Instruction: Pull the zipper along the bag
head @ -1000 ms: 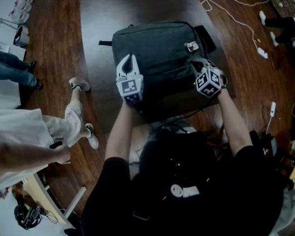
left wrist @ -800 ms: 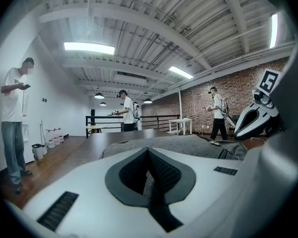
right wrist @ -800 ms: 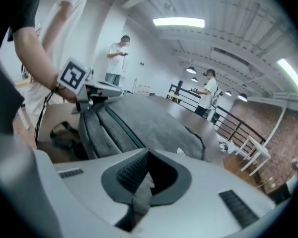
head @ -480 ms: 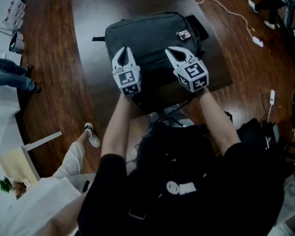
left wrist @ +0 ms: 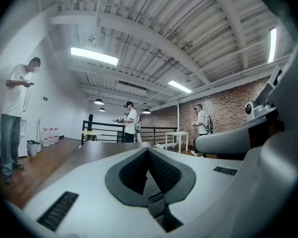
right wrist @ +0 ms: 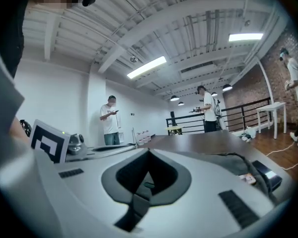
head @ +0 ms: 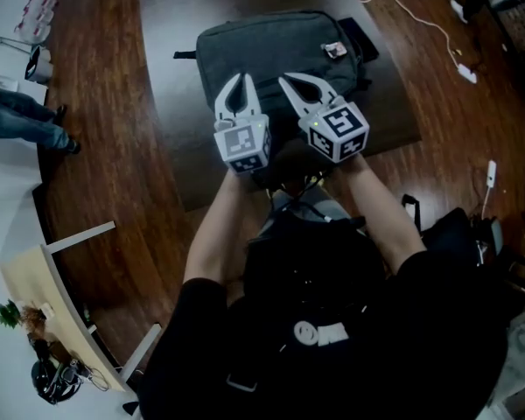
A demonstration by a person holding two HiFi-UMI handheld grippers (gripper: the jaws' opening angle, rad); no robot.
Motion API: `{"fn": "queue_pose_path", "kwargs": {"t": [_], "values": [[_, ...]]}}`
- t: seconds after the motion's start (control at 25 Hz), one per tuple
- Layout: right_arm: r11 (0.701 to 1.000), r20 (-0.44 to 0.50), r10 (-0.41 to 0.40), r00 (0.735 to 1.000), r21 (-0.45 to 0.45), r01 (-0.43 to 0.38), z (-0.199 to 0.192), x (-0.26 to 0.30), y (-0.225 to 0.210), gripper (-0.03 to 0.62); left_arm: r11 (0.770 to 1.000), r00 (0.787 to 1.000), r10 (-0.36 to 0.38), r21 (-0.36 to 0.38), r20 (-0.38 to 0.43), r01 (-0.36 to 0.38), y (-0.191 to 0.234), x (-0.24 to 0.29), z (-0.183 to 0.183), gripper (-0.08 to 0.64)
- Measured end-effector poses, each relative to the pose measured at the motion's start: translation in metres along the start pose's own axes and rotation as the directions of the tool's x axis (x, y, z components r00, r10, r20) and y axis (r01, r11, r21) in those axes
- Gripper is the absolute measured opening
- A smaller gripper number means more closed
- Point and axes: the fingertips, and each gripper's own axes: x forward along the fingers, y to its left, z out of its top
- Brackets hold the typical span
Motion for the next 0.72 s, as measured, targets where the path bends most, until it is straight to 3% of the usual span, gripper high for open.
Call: {"fn": "queue_pose_path", "kwargs": {"t": [0.4, 0.72], "values": [[0.999, 0.051, 0.036, 0.998, -0.02, -0.035, 0.014, -0.041, 0.023, 0.005, 0.999, 0.998, 0.003, 0.043, 0.061, -0.005, -0.043, -0.037, 0.026, 0.005], [0.999, 0.073, 0.039, 0.997, -0.023, -0.038, 0.008, -0.144, 0.049, 0.005, 0.998, 0.997, 0.019, 0.056, 0.08, -0.023, -0.118, -0.11, 0.034, 0.005]]}}
